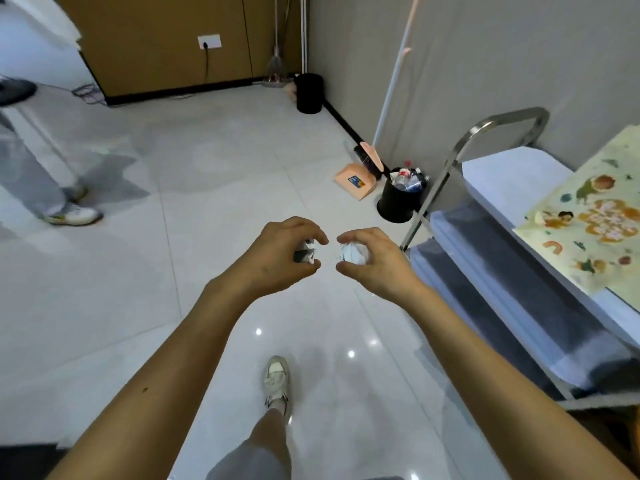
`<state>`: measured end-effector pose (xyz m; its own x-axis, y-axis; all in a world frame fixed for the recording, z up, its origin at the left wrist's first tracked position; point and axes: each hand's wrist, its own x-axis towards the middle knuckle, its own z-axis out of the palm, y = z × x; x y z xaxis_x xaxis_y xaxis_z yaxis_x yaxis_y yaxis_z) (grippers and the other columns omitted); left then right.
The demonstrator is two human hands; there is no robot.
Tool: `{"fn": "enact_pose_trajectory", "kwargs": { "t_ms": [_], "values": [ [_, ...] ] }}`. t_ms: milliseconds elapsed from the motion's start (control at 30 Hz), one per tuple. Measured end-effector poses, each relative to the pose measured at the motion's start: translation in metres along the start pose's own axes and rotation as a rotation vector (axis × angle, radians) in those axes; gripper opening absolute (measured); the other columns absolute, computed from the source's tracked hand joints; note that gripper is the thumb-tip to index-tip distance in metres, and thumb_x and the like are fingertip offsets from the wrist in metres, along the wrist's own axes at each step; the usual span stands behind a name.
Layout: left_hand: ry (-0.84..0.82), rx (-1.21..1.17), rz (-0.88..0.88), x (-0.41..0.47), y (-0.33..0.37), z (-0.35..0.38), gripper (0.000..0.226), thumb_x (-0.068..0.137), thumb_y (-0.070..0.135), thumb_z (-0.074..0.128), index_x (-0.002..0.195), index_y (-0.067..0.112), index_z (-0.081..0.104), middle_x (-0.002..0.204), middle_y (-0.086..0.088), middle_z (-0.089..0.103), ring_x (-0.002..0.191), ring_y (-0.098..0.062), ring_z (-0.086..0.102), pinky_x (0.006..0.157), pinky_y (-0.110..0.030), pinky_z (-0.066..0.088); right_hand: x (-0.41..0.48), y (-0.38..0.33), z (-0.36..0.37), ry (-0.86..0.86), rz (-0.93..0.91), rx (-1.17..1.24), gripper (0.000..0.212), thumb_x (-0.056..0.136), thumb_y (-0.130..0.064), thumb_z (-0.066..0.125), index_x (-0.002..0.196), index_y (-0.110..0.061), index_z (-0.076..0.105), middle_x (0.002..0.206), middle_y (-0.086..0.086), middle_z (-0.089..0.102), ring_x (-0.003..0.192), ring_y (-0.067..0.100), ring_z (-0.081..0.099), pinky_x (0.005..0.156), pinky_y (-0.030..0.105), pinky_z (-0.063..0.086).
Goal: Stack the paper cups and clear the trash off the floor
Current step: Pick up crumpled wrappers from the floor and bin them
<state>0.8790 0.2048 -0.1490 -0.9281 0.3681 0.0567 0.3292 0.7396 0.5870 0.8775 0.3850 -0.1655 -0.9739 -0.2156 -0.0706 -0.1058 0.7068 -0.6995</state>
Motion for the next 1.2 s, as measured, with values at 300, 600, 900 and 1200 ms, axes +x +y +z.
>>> {"fn": "enact_pose_trajectory", "kwargs": {
  "t_ms": [300, 600, 900, 1200],
  "values": [
    [-0.093, 0.03, 0.116, 0.223, -0.085, -0.058, 0.029, 0.082, 0.017, 0.064, 0.111, 0.021, 0.061, 0.124, 0.003, 0.054, 0.096, -0.006, 0.044, 0.075, -0.007, 0.032, 0.217, 0.012, -0.033, 0.138, 0.112, 0.046, 0.041, 0.081, -0.017, 0.068, 0.121, -0.019, 0.056, 0.128, 0.002, 0.046, 0.101, 0.003, 0.038, 0.074, 0.003, 0.022],
    [-0.236, 0.036, 0.208, 0.446, -0.134, -0.049, 0.031, 0.082, 0.017, 0.065, 0.112, 0.023, 0.06, 0.126, 0.003, 0.053, 0.112, -0.014, 0.048, 0.082, -0.009, 0.029, 0.385, 0.091, -0.077, 0.27, 0.304, 0.099, 0.04, 0.078, -0.015, 0.07, 0.116, -0.02, 0.06, 0.126, 0.002, 0.049, 0.112, 0.011, 0.047, 0.079, 0.004, 0.024],
    [-0.354, 0.106, 0.253, 0.666, -0.15, -0.052, 0.03, 0.083, 0.017, 0.064, 0.113, 0.021, 0.059, 0.121, 0.008, 0.051, 0.1, -0.007, 0.047, 0.074, -0.003, 0.037, 0.559, 0.177, -0.165, 0.328, 0.381, 0.131, 0.04, 0.077, -0.011, 0.071, 0.116, -0.015, 0.061, 0.126, 0.006, 0.052, 0.121, 0.018, 0.047, 0.085, 0.005, 0.024],
    [-0.504, 0.048, 0.412, 0.848, -0.141, -0.008, 0.031, 0.08, 0.012, 0.066, 0.11, 0.018, 0.062, 0.121, 0.003, 0.055, 0.099, -0.006, 0.049, 0.074, 0.007, 0.03, 0.655, 0.246, -0.224, 0.433, 0.542, 0.139, 0.039, 0.078, -0.011, 0.07, 0.115, -0.015, 0.061, 0.126, 0.008, 0.052, 0.119, 0.019, 0.047, 0.081, 0.005, 0.023]
  ]
}}
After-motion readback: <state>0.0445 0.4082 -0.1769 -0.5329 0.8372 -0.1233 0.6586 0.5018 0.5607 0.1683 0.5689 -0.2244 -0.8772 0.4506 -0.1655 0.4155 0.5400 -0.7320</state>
